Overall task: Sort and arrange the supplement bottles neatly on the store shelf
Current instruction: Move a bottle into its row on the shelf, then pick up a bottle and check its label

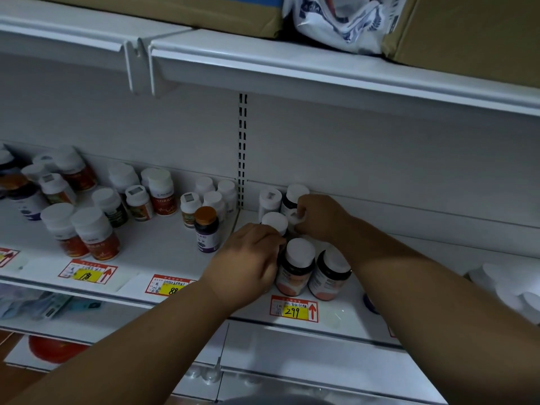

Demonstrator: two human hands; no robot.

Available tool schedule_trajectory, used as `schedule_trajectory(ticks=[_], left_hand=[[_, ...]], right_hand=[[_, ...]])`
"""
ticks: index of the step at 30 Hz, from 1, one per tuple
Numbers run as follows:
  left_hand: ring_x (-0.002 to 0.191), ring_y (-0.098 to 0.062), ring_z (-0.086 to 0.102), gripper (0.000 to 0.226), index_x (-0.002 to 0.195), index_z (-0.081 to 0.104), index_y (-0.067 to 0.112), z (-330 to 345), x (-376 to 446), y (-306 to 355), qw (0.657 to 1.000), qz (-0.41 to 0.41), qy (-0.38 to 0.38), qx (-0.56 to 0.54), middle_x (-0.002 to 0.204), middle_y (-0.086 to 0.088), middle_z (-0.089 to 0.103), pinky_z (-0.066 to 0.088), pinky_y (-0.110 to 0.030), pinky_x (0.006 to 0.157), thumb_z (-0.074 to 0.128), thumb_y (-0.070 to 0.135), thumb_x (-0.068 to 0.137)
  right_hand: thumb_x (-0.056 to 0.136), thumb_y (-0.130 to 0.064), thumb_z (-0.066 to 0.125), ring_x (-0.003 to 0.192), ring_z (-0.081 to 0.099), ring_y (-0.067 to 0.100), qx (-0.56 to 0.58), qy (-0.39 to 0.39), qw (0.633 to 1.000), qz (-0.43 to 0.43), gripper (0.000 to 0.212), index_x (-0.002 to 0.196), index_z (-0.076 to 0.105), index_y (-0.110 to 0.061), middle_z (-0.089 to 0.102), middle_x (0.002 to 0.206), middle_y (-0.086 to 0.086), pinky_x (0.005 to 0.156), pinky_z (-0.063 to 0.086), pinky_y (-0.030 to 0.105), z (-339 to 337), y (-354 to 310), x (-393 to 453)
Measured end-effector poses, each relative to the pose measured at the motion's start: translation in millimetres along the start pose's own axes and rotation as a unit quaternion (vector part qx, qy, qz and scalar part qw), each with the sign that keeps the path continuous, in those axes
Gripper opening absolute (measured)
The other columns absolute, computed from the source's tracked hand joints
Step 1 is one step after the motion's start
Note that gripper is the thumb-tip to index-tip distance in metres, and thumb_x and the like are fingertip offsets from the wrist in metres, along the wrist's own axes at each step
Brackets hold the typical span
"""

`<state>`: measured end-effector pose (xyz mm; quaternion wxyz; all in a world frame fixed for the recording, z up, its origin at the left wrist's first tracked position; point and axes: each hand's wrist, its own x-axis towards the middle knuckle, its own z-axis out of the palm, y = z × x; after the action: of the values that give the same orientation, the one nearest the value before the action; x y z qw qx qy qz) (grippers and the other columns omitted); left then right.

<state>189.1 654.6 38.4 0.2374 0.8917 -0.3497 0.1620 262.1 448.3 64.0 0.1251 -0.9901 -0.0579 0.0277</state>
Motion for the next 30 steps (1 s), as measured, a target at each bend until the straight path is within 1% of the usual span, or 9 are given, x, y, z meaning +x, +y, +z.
schedule_trajectory(ticks=[5,10,13,15,18,20,23,27,30], left_hand=[[0.100,-0.030,0.059,0.037,0.110,0.067,0.009,-9,6,0,0.996,-0.049,0.048,-0.048,0.110,-0.009,0.064,0.047,-0.038,0.086,0.044,0.022,0.085],[0.101,-0.020,0.054,0.035,0.115,0.060,0.012,-24,8,18,0.975,-0.113,0.114,-0.152,0.108,-0.005,0.060,0.042,-0.029,0.085,0.050,0.030,0.087],[0.105,-0.012,0.054,0.037,0.122,0.055,0.021,-33,4,35,0.948,-0.172,0.113,-0.244,0.112,0.001,0.057,0.045,-0.029,0.090,0.051,0.032,0.087],[0.107,-0.010,0.054,0.035,0.121,0.054,0.026,-39,-4,45,0.931,-0.190,0.113,-0.292,0.113,0.005,0.057,0.047,-0.034,0.092,0.050,0.030,0.087],[0.107,-0.003,0.053,0.035,0.119,0.056,0.025,-48,-20,58,0.916,-0.200,0.126,-0.323,0.113,0.010,0.056,0.044,-0.025,0.090,0.047,0.029,0.086],[0.105,0.000,0.054,0.034,0.118,0.056,0.025,-52,-29,65,0.906,-0.215,0.134,-0.339,0.114,0.009,0.056,0.044,-0.017,0.086,0.045,0.029,0.086],[0.099,0.001,0.056,0.026,0.115,0.056,0.026,-58,-39,75,0.886,-0.242,0.149,-0.367,0.110,0.006,0.059,0.044,-0.013,0.079,0.046,0.030,0.091],[0.089,0.012,0.056,0.016,0.104,0.057,0.027,-64,-50,97,0.873,-0.259,0.168,-0.378,0.100,0.013,0.060,0.041,-0.002,0.069,0.047,0.015,0.099],[0.087,0.014,0.056,0.016,0.108,0.056,0.022,-60,-53,110,0.871,-0.268,0.163,-0.379,0.101,0.011,0.060,0.041,-0.002,0.067,0.044,0.015,0.100]], right_hand=[[0.078,-0.031,0.071,0.079,0.050,0.018,0.123,0.128,0.982,0.069,0.033,0.103,0.056,-0.016,0.054,0.100,0.004,0.053,0.033,0.024,-35,-4,-22],[0.084,-0.030,0.067,0.085,0.060,0.016,0.387,0.198,0.895,0.096,0.017,0.096,0.058,-0.022,0.060,0.096,-0.002,0.069,0.052,0.030,-54,-24,-64],[0.086,-0.022,0.059,0.090,0.061,0.026,0.551,0.175,0.809,0.107,0.006,0.089,0.059,-0.018,0.062,0.093,0.006,0.077,0.053,0.041,-53,-45,-87],[0.089,-0.019,0.050,0.085,0.063,0.028,0.671,0.159,0.715,0.121,0.014,0.095,0.061,-0.013,0.064,0.091,0.010,0.077,0.053,0.044,-53,-60,-102],[0.090,-0.021,0.044,0.063,0.066,0.024,0.817,0.077,0.558,0.124,0.028,0.102,0.063,-0.004,0.069,0.077,0.011,0.064,0.055,0.034,-53,-74,-123],[0.081,-0.029,0.049,0.059,0.064,0.025,0.854,0.003,0.508,0.114,0.035,0.097,0.064,-0.002,0.068,0.077,0.014,0.061,0.053,0.032,-50,-81,-132],[0.082,-0.040,0.053,0.065,0.063,0.028,0.857,-0.050,0.498,0.124,0.048,0.106,0.061,0.001,0.063,0.086,0.019,0.060,0.055,0.031,-40,-84,-132],[0.089,-0.029,0.039,0.076,0.061,0.033,0.863,-0.092,0.484,0.110,0.040,0.108,0.057,0.001,0.061,0.088,0.022,0.064,0.058,0.040,-37,-77,-138],[0.083,-0.025,0.054,0.082,0.068,0.034,0.834,-0.109,0.533,0.092,0.033,0.101,0.066,0.000,0.068,0.088,0.023,0.065,0.058,0.049,-37,-65,-153]])
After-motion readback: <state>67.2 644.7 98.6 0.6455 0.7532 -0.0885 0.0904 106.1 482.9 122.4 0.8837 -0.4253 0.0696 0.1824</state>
